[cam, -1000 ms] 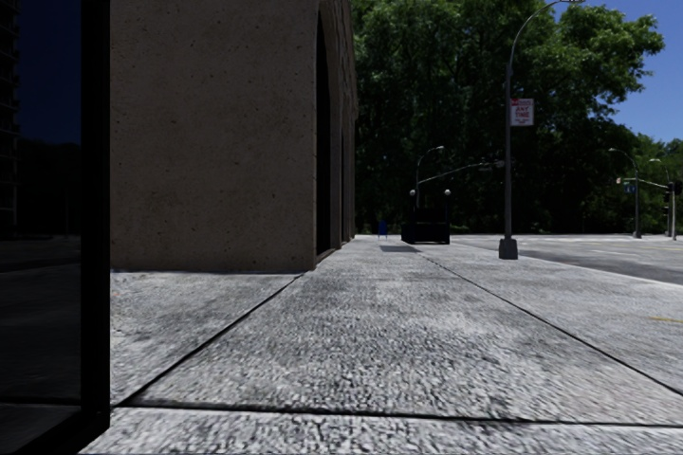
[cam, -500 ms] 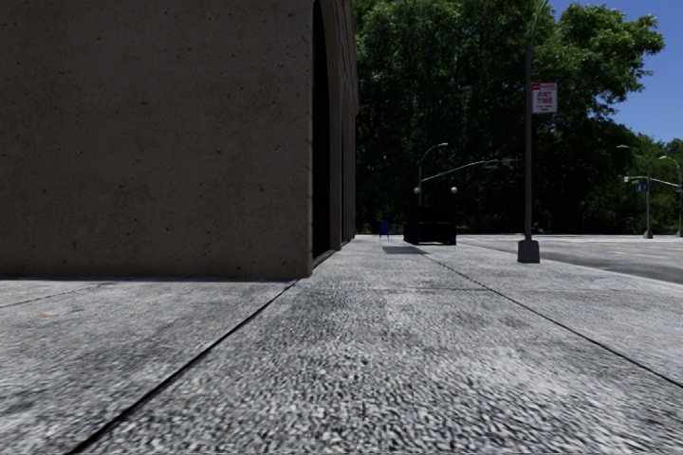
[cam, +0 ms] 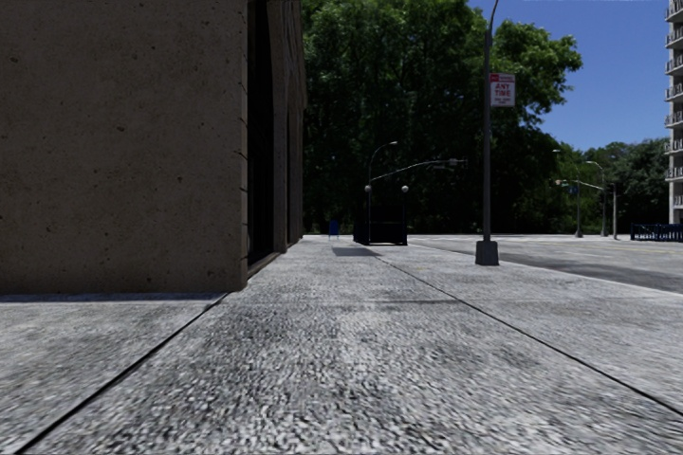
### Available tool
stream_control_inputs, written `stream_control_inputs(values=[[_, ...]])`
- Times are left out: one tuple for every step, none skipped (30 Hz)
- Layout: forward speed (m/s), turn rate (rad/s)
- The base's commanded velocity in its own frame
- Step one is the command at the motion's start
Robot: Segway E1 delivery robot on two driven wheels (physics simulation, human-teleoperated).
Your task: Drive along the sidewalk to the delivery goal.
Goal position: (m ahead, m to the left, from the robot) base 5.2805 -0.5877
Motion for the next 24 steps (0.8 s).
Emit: stream_control_inputs(values=[[2.0,0.0],[2.0,0.0],[2.0,0.0],[2.0,0.0],[2.0,-0.16],[2.0,-0.35],[2.0,-0.35],[2.0,-0.45],[2.0,-0.67],[2.0,-0.84],[2.0,-0.88],[2.0,-0.88],[2.0,-0.07],[2.0,0.0],[2.0,0.0],[2.0,0.0],[2.0,0.0],[2.0,0.0],[2.0,0.0],[2.0,0.0],[2.0,0.0],[2.0,0.0],[2.0,0.0],[2.0,0.0]])
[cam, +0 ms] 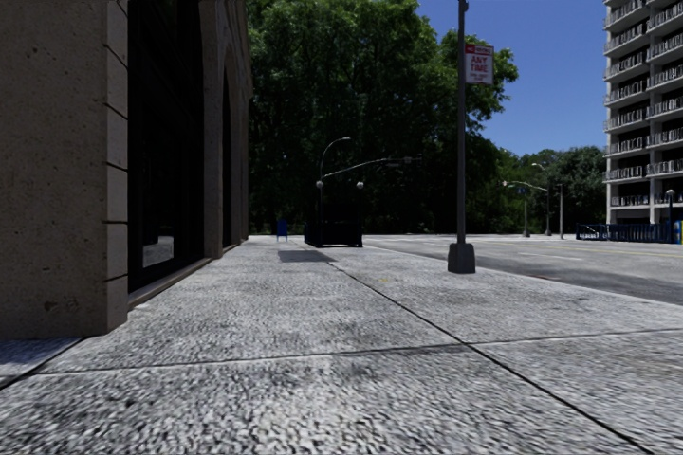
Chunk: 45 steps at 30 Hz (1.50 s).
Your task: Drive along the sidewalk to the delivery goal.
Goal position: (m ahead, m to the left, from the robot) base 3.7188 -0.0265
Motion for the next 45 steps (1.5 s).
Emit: stream_control_inputs(values=[[2.0,0.0],[2.0,0.0],[2.0,0.0],[2.0,0.0],[2.0,0.0],[2.0,0.0],[2.0,0.0],[2.0,0.0],[2.0,0.0],[2.0,0.0],[2.0,0.0],[2.0,0.0],[2.0,0.0],[2.0,0.0],[2.0,0.0],[2.0,0.0],[2.0,0.0],[2.0,0.0],[2.0,0.49],[2.0,0.7],[2.0,0.95],[2.0,1.11],[2.0,1.11],[2.0,1.15],[2.0,1.16],[2.0,0.83],[2.0,0.37],[2.0,0.37],[2.0,0.26],[2.0,0.23],[2.0,0.19],[2.0,0.08],[2.0,0.08],[2.0,0.03],[2.0,0.01],[1.96,0.01],[1.87,0.0],[1.87,0.0],[1.71,0.0],[1.58,0.0],[1.5,0.0],[1.37,0.0],[1.31,0.0],[1.31,0.0],[1.24,0.0]])
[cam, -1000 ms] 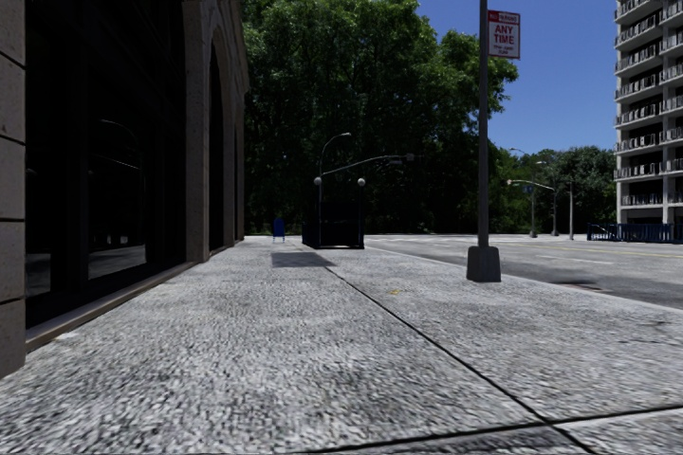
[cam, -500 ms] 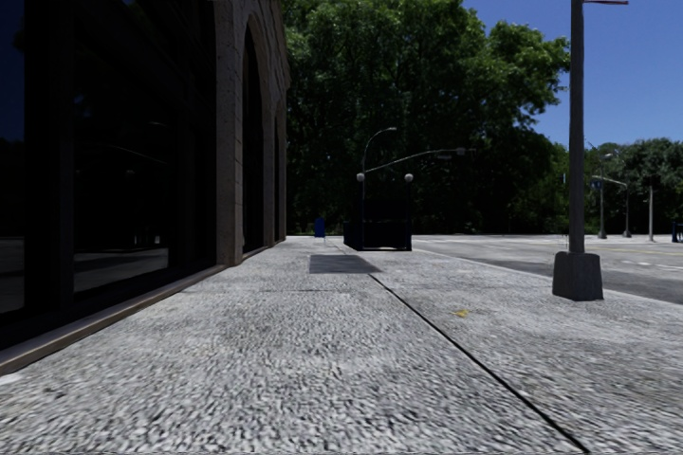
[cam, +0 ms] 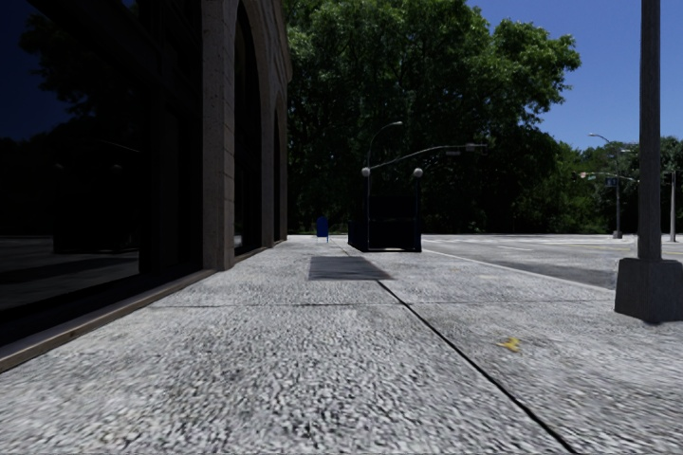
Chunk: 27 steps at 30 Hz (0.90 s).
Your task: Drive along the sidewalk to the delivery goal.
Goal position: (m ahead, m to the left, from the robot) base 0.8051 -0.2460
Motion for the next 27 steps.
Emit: stream_control_inputs(values=[[1.14,0.0],[1.01,0.0],[0.28,0.0],[0.28,0.0],[0.0,0.0],[0.0,0.0],[0.0,0.0],[0.0,0.0],[0.0,0.0],[0.0,0.02],[0.0,0.48],[0.0,0.95],[0.0,1.2],[0.0,1.2],[0.0,1.2],[0.0,0.86],[0.0,0.04],[0.0,0.0],[0.0,0.0],[0.0,0.0],[0.0,0.0],[0.0,0.0],[0.0,0.0],[0.0,0.0],[0.0,0.0],[0.0,0.0],[0.0,0.0]])
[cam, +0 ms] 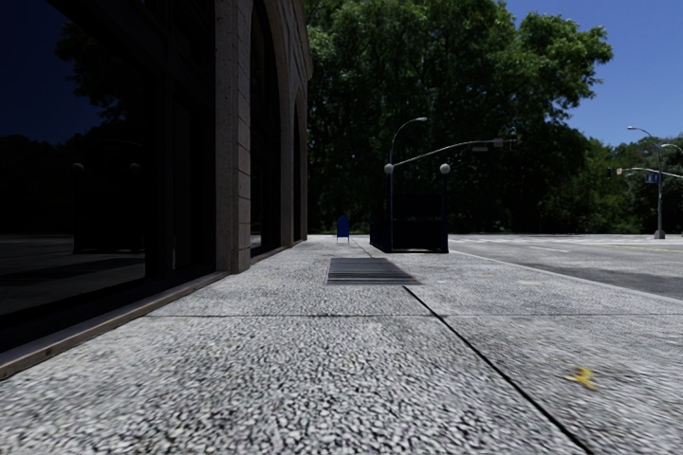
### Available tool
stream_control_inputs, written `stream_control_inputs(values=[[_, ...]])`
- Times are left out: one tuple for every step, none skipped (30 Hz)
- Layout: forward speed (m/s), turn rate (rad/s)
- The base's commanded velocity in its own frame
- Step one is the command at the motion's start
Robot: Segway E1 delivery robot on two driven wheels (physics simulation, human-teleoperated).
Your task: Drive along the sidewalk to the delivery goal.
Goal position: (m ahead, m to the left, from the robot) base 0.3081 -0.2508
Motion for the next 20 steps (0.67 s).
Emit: stream_control_inputs(values=[[0.0,0.0],[0.0,0.0],[0.0,0.0],[0.0,0.0],[0.0,0.0],[0.0,0.0],[0.0,0.0],[0.0,0.0],[0.0,0.0],[0.0,0.0],[0.0,0.0],[0.0,0.0],[0.0,0.0],[0.0,0.0],[0.0,0.0],[0.0,0.0],[0.0,0.0],[0.0,0.0],[0.0,0.0],[0.0,0.0]])
